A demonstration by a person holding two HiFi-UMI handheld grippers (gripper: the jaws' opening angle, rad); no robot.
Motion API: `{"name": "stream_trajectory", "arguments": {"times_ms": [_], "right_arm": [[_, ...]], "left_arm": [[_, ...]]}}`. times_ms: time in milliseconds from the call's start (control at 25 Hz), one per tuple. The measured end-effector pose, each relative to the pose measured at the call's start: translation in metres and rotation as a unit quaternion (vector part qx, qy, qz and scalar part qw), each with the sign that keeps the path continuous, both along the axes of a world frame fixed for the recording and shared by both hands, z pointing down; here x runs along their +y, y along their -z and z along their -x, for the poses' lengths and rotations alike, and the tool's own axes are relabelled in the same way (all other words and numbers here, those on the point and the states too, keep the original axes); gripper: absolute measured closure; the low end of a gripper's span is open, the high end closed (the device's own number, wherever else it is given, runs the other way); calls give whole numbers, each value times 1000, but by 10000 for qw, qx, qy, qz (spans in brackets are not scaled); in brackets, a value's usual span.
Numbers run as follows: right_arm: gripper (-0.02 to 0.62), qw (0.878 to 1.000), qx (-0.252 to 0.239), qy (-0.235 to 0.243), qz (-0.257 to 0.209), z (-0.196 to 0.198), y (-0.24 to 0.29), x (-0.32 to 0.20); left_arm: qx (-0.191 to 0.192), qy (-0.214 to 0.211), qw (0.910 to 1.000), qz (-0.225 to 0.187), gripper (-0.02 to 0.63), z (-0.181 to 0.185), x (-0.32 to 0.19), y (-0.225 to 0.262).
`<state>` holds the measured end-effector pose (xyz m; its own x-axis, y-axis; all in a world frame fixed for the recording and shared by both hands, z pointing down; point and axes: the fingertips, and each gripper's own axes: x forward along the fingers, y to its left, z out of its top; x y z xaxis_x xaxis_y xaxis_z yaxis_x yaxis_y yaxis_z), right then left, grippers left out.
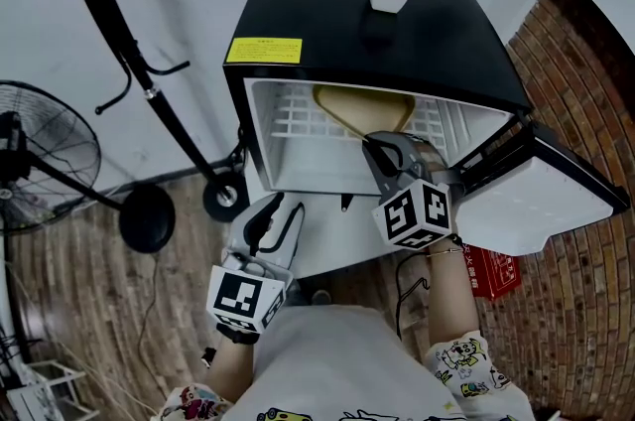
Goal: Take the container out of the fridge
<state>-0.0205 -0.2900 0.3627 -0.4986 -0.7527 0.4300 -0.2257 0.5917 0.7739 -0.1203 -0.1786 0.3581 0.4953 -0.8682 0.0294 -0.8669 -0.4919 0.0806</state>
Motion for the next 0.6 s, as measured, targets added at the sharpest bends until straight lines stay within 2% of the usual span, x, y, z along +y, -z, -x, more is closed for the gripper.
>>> {"name": "stream_trajectory", "arguments": {"times_ms": [600], "right_arm": [[575, 9997, -238, -31, 26, -5, 5, 43]], "left_arm": [[-114, -63, 9999, -114, 532, -2, 28, 7]]}}
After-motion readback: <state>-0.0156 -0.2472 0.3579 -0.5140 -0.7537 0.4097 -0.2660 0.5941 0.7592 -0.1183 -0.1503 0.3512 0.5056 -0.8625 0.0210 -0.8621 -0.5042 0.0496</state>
